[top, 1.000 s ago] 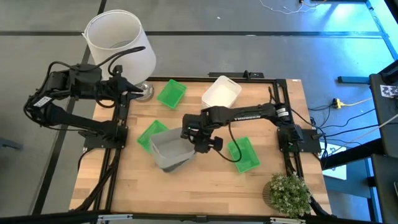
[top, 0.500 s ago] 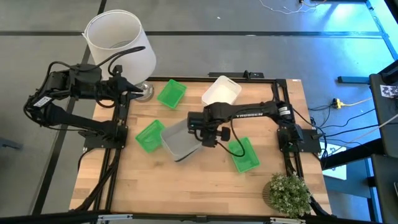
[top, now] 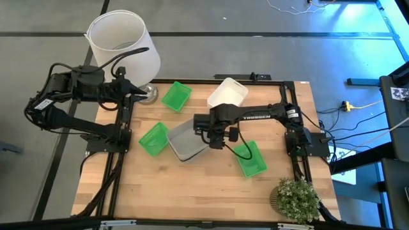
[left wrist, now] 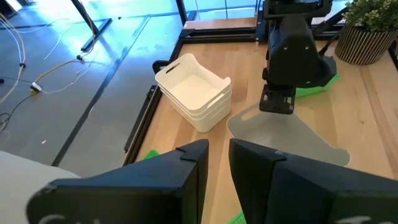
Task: Stack baskets by color
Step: Stack the top gray bin on the gray bins
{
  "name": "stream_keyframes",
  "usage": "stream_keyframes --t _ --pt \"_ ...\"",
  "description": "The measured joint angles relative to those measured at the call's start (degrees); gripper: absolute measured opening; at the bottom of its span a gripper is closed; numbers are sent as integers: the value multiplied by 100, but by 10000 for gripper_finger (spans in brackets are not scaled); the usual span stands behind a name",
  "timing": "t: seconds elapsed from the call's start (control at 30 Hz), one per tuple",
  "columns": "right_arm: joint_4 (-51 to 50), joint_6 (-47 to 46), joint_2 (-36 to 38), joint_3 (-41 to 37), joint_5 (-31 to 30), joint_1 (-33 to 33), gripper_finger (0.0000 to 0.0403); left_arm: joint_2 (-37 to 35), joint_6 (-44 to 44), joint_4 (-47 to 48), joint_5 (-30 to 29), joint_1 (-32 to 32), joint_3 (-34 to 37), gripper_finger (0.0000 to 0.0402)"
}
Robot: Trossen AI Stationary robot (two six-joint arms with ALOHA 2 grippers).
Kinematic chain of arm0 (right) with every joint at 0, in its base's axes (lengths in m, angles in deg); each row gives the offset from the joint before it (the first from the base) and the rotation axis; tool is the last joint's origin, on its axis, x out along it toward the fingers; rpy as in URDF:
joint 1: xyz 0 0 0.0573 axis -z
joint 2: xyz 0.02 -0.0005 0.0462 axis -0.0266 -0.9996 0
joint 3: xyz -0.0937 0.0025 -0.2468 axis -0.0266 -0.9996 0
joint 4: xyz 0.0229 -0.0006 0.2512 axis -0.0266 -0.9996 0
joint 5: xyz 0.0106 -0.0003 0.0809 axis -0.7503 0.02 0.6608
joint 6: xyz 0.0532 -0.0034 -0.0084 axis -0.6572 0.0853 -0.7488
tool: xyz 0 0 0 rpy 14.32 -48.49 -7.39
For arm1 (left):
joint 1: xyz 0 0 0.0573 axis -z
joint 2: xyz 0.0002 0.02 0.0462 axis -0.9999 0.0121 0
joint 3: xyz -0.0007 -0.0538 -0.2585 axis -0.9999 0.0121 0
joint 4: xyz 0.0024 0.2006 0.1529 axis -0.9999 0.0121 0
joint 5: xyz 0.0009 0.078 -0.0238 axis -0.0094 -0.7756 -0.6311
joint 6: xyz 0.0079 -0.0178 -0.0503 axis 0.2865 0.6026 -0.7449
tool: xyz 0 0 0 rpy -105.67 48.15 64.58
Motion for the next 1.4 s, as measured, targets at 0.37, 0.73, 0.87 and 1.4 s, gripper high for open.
stream_keyframes --t 0.37,0.73,0.87,1.4 --pt "303 -274 -1 -2 3 0 28 0 -9 0 -2 0 0 57" --pt "388 -919 -1 -2 169 2 29 0 9 0 -2 0 0 57" --pt "401 -944 -1 -4 253 -2 15 0 11 0 -2 0 0 57" --pt "563 -1218 -5 -7 210 0 80 0 11 2 -2 0 0 57"
